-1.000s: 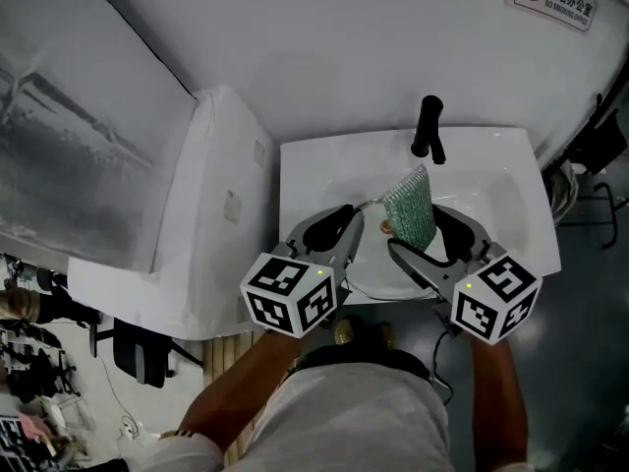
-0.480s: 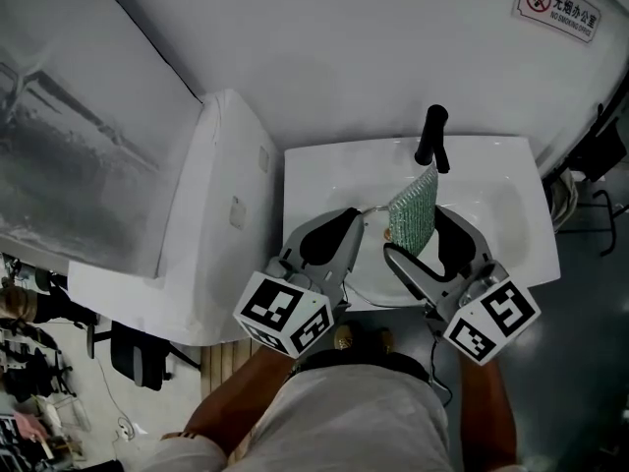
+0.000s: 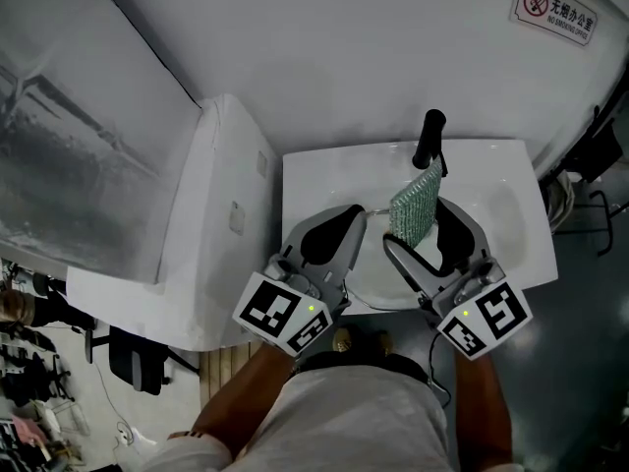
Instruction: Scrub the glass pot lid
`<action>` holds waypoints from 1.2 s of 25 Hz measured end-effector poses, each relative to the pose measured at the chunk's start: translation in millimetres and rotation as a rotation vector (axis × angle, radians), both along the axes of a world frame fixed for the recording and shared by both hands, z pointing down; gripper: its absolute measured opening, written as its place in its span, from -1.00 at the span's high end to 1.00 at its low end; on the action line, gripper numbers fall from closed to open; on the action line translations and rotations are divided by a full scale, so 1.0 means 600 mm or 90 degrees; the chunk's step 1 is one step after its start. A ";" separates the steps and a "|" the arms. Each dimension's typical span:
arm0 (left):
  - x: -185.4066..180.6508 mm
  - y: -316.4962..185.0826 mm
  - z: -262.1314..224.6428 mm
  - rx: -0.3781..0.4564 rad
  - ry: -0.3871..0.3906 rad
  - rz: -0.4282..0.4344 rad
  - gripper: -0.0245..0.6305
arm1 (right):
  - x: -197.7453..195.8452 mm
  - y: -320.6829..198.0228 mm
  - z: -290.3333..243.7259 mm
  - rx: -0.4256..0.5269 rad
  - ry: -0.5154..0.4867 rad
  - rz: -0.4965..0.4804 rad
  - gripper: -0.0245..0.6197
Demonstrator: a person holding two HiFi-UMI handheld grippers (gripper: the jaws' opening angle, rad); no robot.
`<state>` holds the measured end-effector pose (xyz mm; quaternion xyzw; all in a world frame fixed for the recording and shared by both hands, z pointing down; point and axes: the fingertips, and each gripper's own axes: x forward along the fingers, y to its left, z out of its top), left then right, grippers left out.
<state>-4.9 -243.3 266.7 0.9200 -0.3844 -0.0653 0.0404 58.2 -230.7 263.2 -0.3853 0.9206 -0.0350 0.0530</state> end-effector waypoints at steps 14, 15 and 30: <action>-0.004 0.000 -0.012 0.023 -0.005 0.012 0.88 | 0.006 -0.009 -0.005 0.028 0.019 0.040 -0.12; -0.003 0.000 -0.013 0.024 -0.005 0.014 0.88 | 0.005 -0.009 -0.005 0.027 0.020 0.039 -0.12; 0.004 -0.002 -0.010 0.021 0.000 0.022 0.88 | 0.004 -0.012 -0.005 0.023 0.022 0.037 -0.12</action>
